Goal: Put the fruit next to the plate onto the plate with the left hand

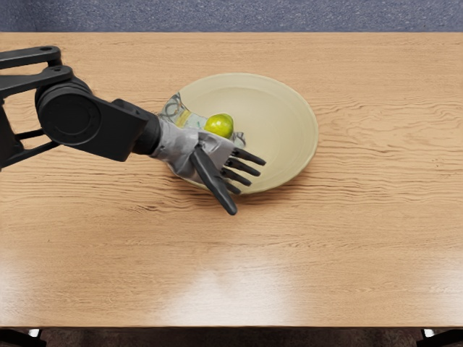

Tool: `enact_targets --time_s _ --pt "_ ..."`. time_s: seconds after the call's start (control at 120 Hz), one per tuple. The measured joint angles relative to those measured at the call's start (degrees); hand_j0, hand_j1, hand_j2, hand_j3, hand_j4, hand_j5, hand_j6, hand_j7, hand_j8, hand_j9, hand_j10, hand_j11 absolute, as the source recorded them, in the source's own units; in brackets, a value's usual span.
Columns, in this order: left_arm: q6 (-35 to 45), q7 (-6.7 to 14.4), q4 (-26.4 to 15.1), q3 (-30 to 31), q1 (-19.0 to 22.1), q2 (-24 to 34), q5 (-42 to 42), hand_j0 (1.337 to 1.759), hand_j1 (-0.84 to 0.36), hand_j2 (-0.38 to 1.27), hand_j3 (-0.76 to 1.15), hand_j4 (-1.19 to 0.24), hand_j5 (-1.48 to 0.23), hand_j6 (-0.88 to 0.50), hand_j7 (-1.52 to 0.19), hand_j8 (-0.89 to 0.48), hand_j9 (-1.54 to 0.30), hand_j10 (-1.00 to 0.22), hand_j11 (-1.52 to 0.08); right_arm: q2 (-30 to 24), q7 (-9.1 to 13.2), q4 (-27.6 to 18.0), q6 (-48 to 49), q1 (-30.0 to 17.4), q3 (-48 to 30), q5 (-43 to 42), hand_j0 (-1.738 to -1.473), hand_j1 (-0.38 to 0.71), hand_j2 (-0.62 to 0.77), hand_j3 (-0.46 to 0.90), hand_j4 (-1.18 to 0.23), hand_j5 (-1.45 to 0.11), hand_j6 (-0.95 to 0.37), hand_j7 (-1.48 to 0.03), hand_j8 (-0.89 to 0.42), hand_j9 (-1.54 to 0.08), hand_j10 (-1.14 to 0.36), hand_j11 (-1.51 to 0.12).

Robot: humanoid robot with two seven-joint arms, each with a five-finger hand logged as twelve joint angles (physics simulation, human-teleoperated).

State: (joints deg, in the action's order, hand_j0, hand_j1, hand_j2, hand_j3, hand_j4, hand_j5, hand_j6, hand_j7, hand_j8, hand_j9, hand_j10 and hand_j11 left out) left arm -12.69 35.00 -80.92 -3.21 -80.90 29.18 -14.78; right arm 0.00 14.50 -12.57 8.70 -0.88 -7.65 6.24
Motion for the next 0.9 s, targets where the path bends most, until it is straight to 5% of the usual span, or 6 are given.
enact_targets --time_s 0.133,0.225,0.742,0.9 --pt "-4.4 0.0 -1.8 -4.4 8.8 3.3 -1.3 1.658 0.35 0.0 0.0 0.0 0.0 0.0 0.0 0.0 0.0 0.0 0.0 0.0 0.0 0.0 0.0 0.0 0.0 0.0 -1.658 -0.31 -0.01 0.0 -0.03 -0.04 -0.03 -0.04 -0.03 -0.04 -0.03 -0.04" --pt "-7.8 0.0 -2.1 -7.1 11.1 9.7 -1.8 1.658 0.35 0.0 0.0 0.0 0.0 0.0 0.0 0.0 0.0 0.0 0.0 0.0 0.0 0.0 0.0 0.0 0.0 0.0 -1.658 -0.31 -0.01 0.0 -0.03 -0.04 -0.03 -0.04 -0.03 -0.04 -0.03 -0.04" --pt "-18.5 0.0 -2.5 -9.2 13.7 29.2 -7.8 1.658 0.35 0.0 0.0 0.0 0.0 0.0 0.0 0.0 0.0 0.0 0.0 0.0 0.0 0.0 0.0 0.1 0.0 0.0 -1.658 -0.31 -0.01 0.0 -0.03 -0.04 -0.03 -0.04 -0.03 -0.04 -0.03 -0.04" --pt "-21.5 0.0 0.3 -9.1 14.7 32.4 -9.5 1.658 0.35 0.0 0.0 0.0 0.0 0.0 0.0 0.0 0.0 0.0 0.0 0.0 0.0 0.0 0.0 0.1 0.0 0.0 -1.658 -0.31 -0.01 0.0 -0.03 -0.04 -0.03 -0.04 -0.03 -0.04 -0.03 -0.04"
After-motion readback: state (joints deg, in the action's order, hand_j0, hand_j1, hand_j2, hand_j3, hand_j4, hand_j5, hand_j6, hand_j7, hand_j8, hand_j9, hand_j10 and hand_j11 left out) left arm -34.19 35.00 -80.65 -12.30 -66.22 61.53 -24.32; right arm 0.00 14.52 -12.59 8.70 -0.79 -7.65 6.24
